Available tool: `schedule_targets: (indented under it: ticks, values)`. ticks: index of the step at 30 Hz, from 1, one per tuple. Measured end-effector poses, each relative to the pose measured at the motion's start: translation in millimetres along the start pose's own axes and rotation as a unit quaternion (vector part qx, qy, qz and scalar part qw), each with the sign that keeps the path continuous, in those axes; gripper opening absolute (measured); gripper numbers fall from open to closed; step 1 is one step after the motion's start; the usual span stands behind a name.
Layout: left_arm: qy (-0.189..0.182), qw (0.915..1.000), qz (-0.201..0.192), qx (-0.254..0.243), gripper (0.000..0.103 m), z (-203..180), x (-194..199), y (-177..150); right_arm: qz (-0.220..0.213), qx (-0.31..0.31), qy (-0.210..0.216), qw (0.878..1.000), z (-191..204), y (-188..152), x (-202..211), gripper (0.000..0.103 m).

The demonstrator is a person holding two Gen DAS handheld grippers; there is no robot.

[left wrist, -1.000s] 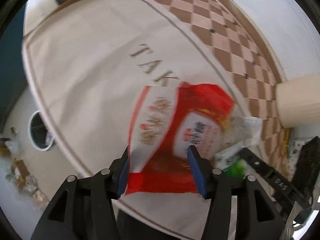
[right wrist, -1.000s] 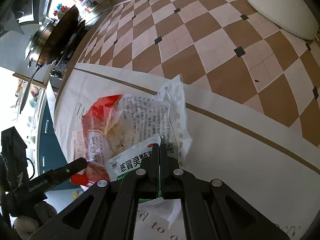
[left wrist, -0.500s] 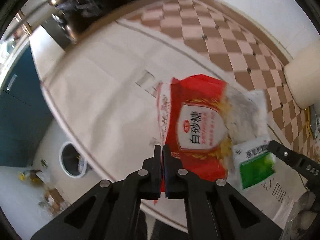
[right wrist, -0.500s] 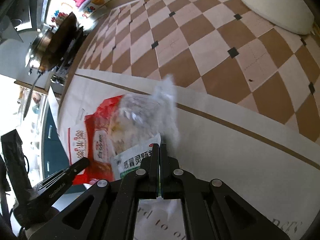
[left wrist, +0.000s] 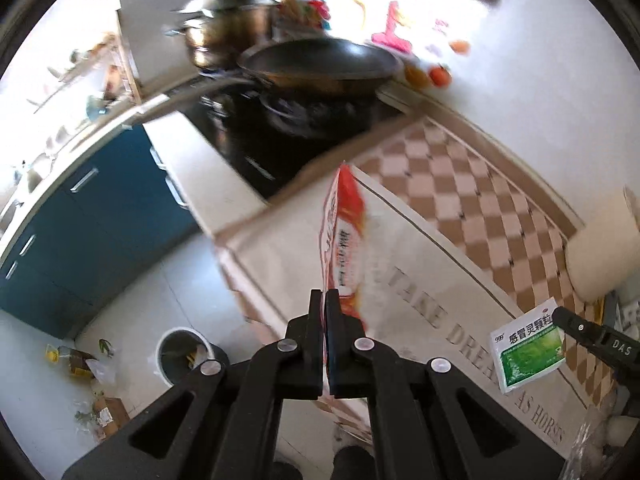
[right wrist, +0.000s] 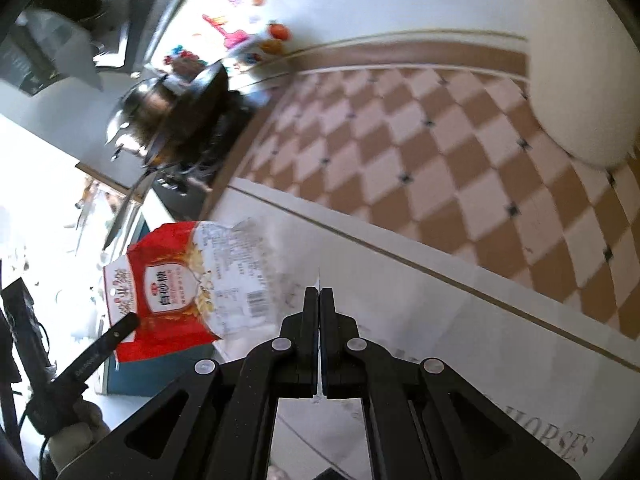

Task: Collect trash
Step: 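Carry the sugar bag and sachet to the bin and open both tools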

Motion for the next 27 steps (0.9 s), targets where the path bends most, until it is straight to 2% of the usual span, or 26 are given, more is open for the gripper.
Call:
schedule_targets:
  ticks: [6, 10, 13, 19, 22, 27]
  values:
    - [0.027, 0.9986, -0.030, 0.036, 0.000, 77, 31, 8, 0.017, 0.047, 0.032, 0.998, 80, -15, -15, 0.000]
    - [0.047, 0.9968, -0.036, 0.054, 0.000, 134, 47, 0, 0.035, 0.083, 0.053, 0.995, 143, -43, -26, 0.000]
    - [0.066, 0.9945, -0.028, 0.076, 0.000, 187, 50, -17, 0.050, 0.106, 0.064, 0.991, 188, -71, -36, 0.000]
    - [0.106, 0.9853, 0.029, 0.131, 0.000, 296, 34, -77, 0.096, 0.150, 0.073, 0.981, 275, -147, -79, 0.000]
    - [0.122, 0.9781, 0.068, 0.155, 0.000, 342, 6, -116, 0.120, 0.175, 0.076, 0.974, 309, -190, -115, 0.000]
    - [0.151, 0.9572, 0.129, 0.211, 0.000, 412, -65, -200, 0.175, 0.217, 0.068, 0.958, 344, -273, -195, 0.000]
Point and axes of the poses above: each gripper's, at about its wrist camera, not at the fingertips, and x roughly against the way its jaws point, z to its left, y to its top, the point moved 7 cm from there along -x, roughly the way its jaws point, and after that the axes turned 15 degrees about -z, right-handed, at the moved point
